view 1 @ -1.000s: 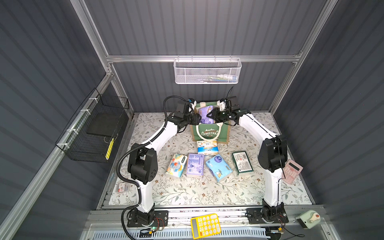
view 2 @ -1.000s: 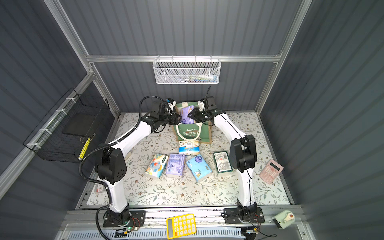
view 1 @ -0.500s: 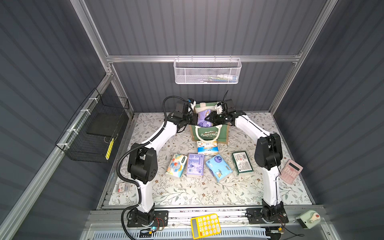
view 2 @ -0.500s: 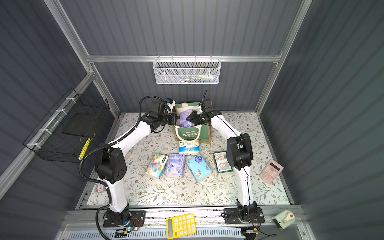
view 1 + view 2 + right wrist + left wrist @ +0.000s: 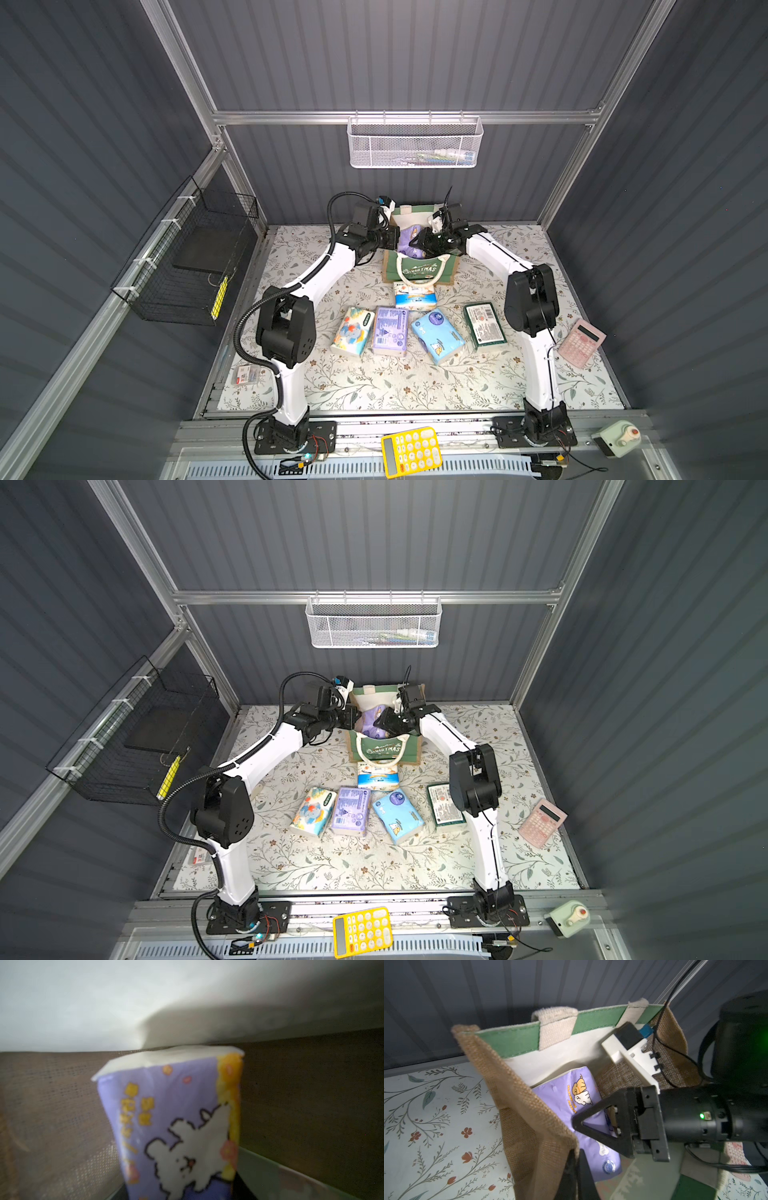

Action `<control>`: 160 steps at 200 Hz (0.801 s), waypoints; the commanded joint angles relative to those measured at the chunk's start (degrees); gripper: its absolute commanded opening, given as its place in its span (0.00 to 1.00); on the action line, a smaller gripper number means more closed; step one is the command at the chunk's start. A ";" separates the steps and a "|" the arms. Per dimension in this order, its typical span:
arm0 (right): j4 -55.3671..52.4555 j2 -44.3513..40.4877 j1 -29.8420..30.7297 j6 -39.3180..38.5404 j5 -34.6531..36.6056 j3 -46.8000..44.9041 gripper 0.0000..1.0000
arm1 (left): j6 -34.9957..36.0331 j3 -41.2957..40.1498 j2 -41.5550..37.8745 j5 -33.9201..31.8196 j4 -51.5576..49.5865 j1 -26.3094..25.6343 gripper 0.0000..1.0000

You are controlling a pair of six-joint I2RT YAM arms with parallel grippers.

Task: Put tissues into the canvas bag
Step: Place the pack of facial tissues in the canvas bag.

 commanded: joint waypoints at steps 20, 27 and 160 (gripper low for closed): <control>0.90 4.37 0.76 0.05 -5.04 2.39 0.45 | -2.40 -0.08 1.40 6.80 4.95 -1.67 0.01; 0.90 4.80 0.72 -0.05 -5.35 2.59 0.45 | -2.78 -0.17 1.54 7.37 5.29 -1.69 0.01; 4.80 -9.91 -2.66 -3.68 -0.42 -7.95 0.45 | -3.86 -1.54 1.37 16.08 10.62 -1.32 0.01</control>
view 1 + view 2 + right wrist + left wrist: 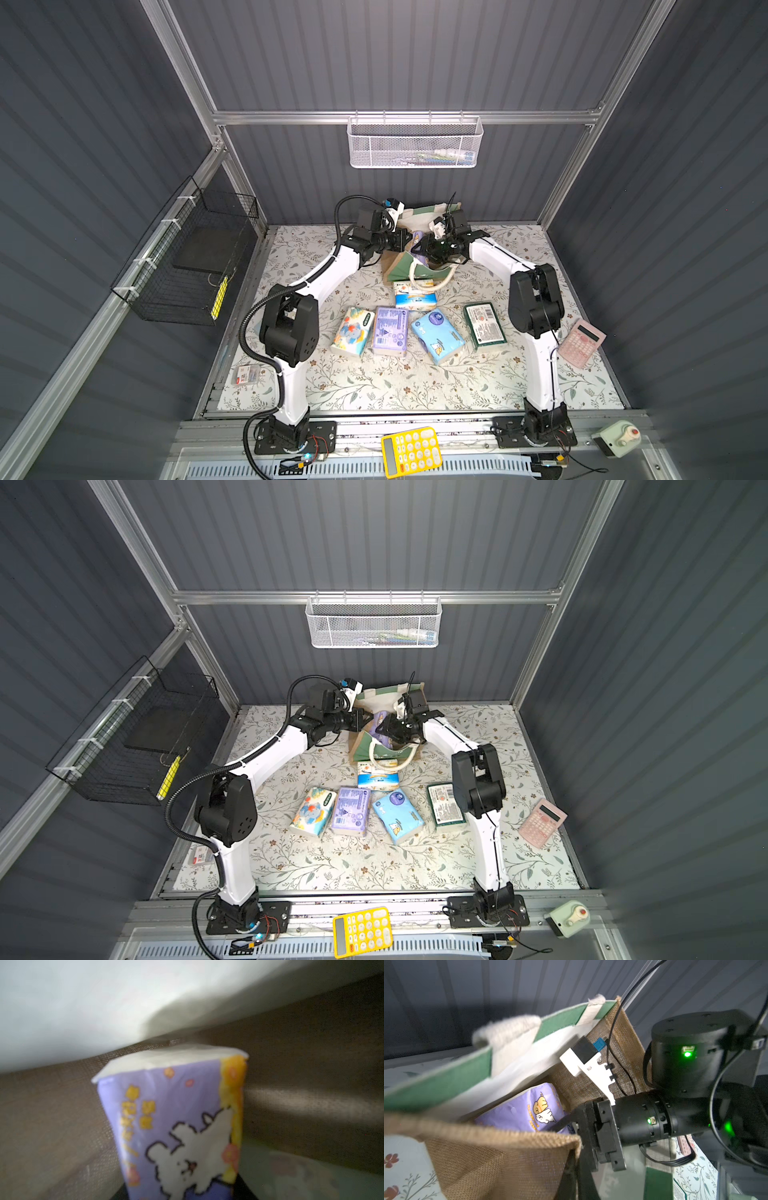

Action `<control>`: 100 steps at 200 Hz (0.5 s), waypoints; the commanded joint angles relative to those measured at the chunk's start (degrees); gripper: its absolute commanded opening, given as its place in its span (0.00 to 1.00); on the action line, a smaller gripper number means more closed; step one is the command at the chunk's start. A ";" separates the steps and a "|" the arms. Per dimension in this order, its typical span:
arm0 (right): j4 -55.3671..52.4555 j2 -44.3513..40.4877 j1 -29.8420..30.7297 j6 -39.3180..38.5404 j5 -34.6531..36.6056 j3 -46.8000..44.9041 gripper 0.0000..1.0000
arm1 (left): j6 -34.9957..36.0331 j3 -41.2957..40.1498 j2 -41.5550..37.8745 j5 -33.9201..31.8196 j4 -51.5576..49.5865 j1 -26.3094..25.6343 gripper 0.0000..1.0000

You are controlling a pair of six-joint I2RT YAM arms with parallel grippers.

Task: Put tissues into the canvas bag
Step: Place the pack of facial tissues in the canvas bag.

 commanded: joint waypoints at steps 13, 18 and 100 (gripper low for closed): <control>-0.11 -6.34 -1.10 -0.94 1.96 1.03 0.46 | -0.89 0.06 0.49 7.95 5.08 -0.37 0.01; -1.15 -6.53 -1.10 -1.15 2.03 1.59 0.46 | -1.19 0.11 0.59 8.72 5.45 -0.37 0.01; 1.66 -4.57 -0.70 4.11 1.08 -0.26 0.47 | -3.77 2.49 4.69 16.46 6.98 -0.38 0.02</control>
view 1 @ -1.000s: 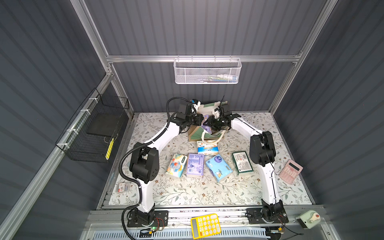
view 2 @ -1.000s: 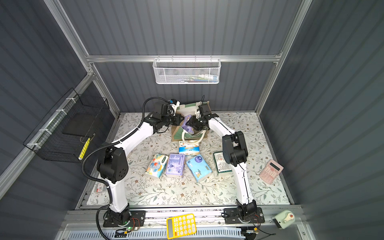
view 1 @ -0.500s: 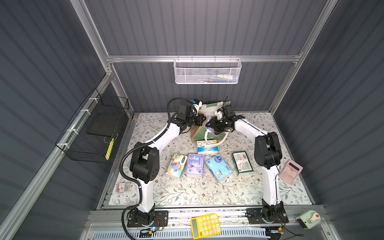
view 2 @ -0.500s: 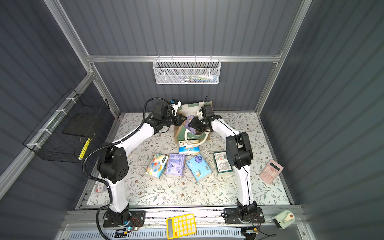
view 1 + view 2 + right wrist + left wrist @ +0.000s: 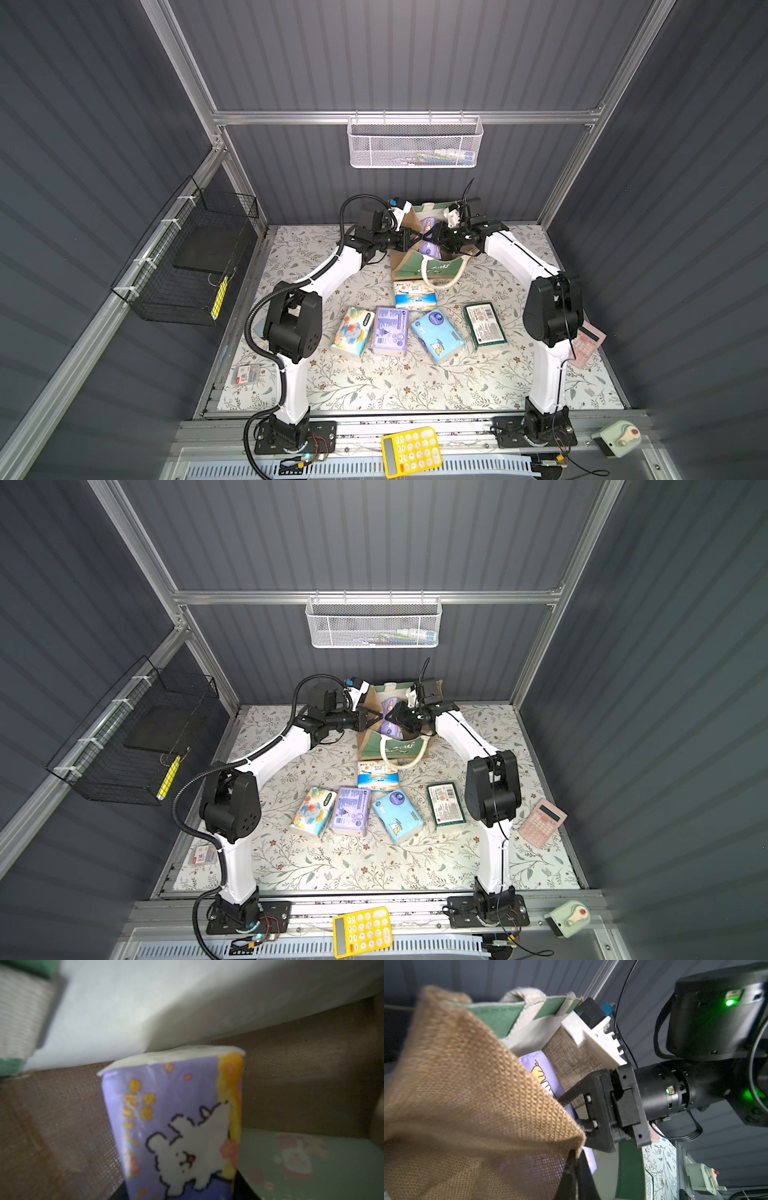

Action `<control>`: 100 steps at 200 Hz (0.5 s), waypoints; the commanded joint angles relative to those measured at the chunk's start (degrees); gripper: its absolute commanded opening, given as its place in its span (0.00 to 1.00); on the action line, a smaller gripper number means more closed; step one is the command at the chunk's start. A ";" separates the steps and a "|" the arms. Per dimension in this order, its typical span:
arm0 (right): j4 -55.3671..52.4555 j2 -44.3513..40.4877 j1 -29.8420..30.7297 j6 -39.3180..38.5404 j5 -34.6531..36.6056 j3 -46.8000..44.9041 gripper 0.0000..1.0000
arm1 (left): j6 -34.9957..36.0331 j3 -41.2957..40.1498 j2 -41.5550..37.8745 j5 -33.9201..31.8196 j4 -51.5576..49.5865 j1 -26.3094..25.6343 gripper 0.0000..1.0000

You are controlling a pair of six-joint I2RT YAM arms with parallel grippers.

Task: Put tissues into the canvas bag
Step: Place the pack of facial tissues in the canvas bag.

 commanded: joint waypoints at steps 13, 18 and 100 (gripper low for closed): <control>7.25 3.02 1.07 2.80 -3.30 -0.07 0.48 | -1.51 1.91 1.75 4.70 1.04 -0.38 0.02; 7.63 3.62 1.20 2.84 -3.96 0.37 0.48 | -1.45 1.98 1.87 4.71 0.94 -0.37 0.02; -1.54 12.44 3.67 -8.68 -6.59 8.90 0.53 | -5.02 0.00 2.19 7.87 5.68 3.01 0.03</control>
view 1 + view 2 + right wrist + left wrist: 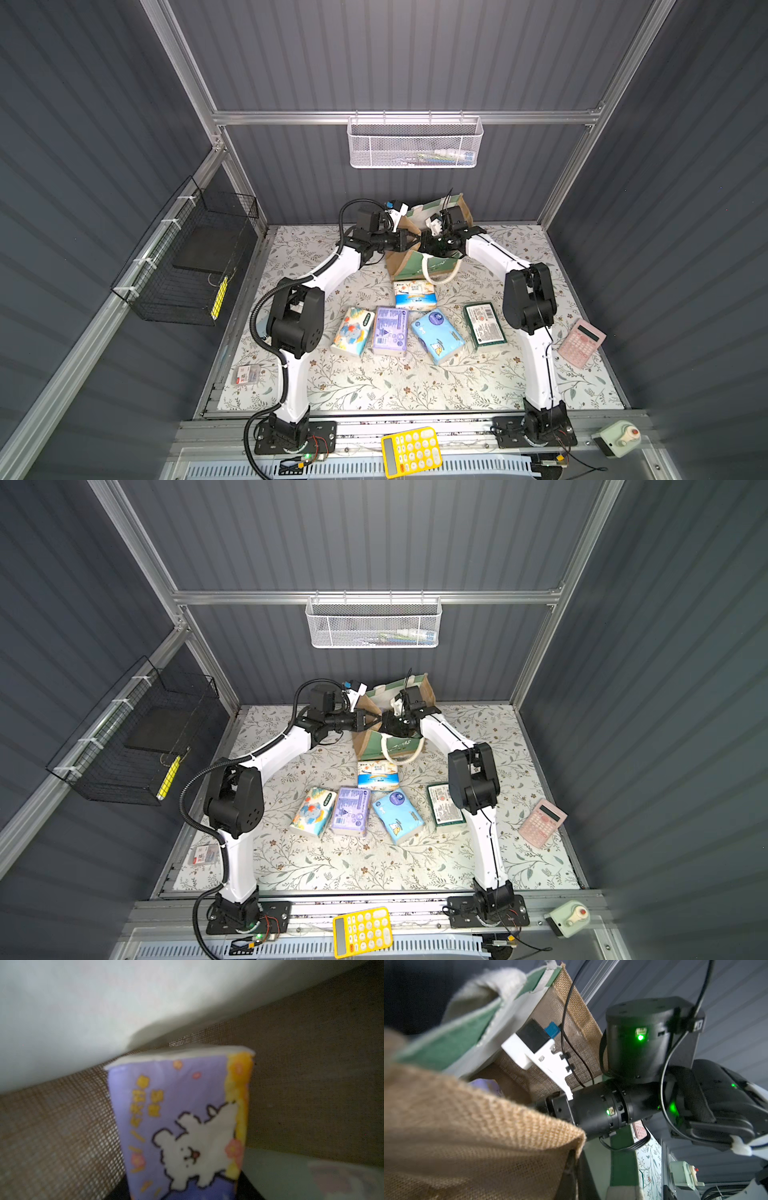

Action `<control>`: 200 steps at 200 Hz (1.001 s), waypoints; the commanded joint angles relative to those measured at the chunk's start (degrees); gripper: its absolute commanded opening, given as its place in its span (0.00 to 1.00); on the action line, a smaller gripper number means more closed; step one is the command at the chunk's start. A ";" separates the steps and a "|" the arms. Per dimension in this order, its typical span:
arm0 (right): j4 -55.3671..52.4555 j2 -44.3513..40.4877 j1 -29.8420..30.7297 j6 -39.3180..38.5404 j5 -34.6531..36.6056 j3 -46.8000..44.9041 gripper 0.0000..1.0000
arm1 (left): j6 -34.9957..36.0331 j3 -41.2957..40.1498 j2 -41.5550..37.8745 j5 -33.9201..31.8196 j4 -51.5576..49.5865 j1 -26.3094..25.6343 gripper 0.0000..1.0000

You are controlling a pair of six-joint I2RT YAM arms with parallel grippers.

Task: Put tissues into the canvas bag
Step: Place the pack of facial tissues in the canvas bag.

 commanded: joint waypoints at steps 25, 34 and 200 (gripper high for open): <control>-5.15 2.90 0.76 -6.30 -1.42 4.26 0.55 | 0.20 0.13 0.20 3.82 2.50 0.60 0.03; -5.46 3.56 0.79 -6.38 -1.97 4.68 0.57 | 0.09 -0.23 0.11 4.04 2.76 0.69 0.03; -6.09 -6.24 -2.53 -2.39 17.53 -4.74 0.99 | 6.69 1.46 -3.56 -12.37 -14.09 4.73 0.12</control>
